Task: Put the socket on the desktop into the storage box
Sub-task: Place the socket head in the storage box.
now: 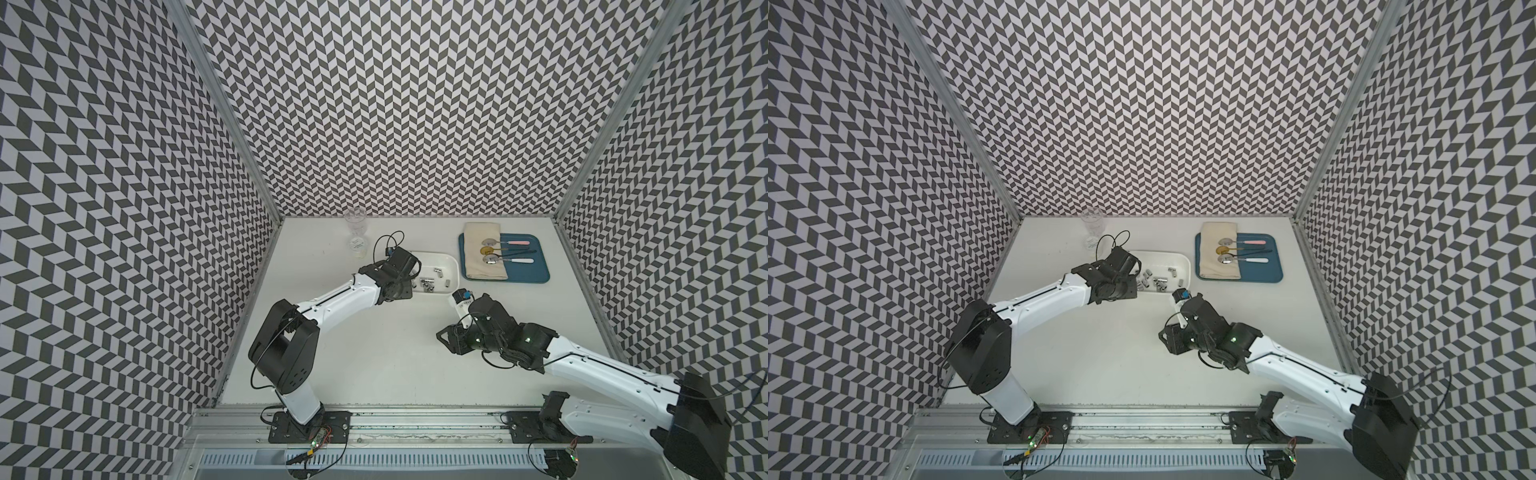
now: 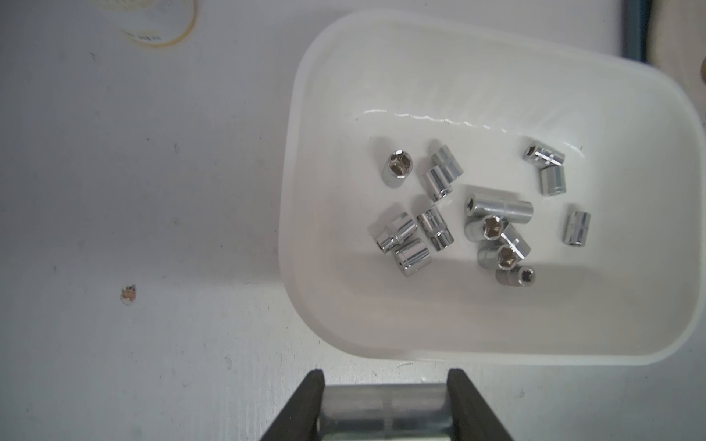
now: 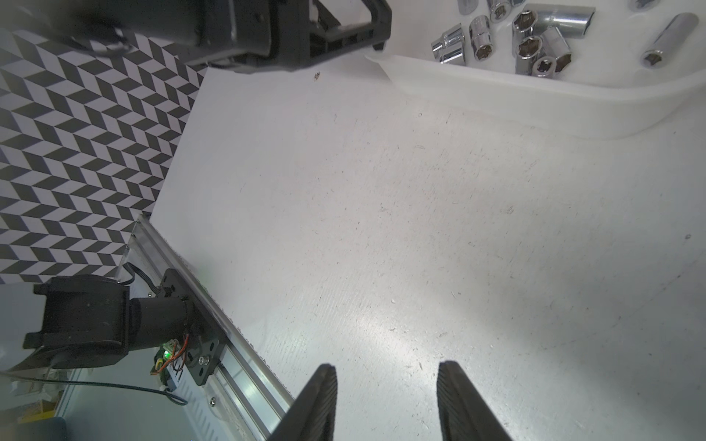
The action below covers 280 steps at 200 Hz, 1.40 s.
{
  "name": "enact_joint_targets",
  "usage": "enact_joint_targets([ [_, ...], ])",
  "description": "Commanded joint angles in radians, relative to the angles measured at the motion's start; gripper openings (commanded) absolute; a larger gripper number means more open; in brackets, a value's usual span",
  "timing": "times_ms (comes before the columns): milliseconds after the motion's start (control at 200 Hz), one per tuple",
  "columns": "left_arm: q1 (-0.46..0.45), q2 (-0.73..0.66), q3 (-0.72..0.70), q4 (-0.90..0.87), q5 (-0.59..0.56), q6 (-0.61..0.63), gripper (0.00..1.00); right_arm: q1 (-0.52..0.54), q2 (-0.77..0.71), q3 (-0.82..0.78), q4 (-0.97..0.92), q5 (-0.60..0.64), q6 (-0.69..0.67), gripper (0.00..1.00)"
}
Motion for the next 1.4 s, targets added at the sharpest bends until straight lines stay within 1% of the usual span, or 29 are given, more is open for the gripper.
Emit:
enact_joint_targets([
  [0, 0.015, 0.011, 0.057, -0.027, 0.005, 0.034, 0.46, 0.001, -0.020, -0.007, 0.042, 0.011, 0.008, 0.47],
  [160, 0.036, 0.069, 0.138, -0.037, 0.017, 0.056, 0.46, 0.000, -0.023, -0.008, 0.044, 0.005, 0.011, 0.47],
  [426, 0.064, 0.223, 0.303, -0.072, 0.012, 0.089, 0.46, 0.001, -0.041, -0.012, 0.036, -0.004, 0.014, 0.47],
  [641, 0.081, 0.332, 0.396, -0.089, 0.002, 0.105, 0.46, 0.001, -0.055, -0.015, 0.024, 0.001, 0.019, 0.47],
  [811, 0.091, 0.392, 0.427, -0.093, -0.006, 0.107, 0.47, 0.001, -0.061, -0.016, 0.009, 0.019, 0.024, 0.47],
  [1011, 0.096, 0.424, 0.433, -0.093, -0.019, 0.111, 0.48, 0.001, -0.065, -0.017, 0.005, 0.028, 0.024, 0.47],
  [1272, 0.098, 0.414, 0.433, -0.097, -0.025, 0.107, 0.62, 0.001, -0.061, -0.013, 0.005, 0.027, 0.020, 0.47],
  [1397, 0.097, 0.397, 0.433, -0.100, -0.024, 0.110, 0.63, -0.001, -0.064, -0.011, 0.002, 0.034, 0.021, 0.47],
])
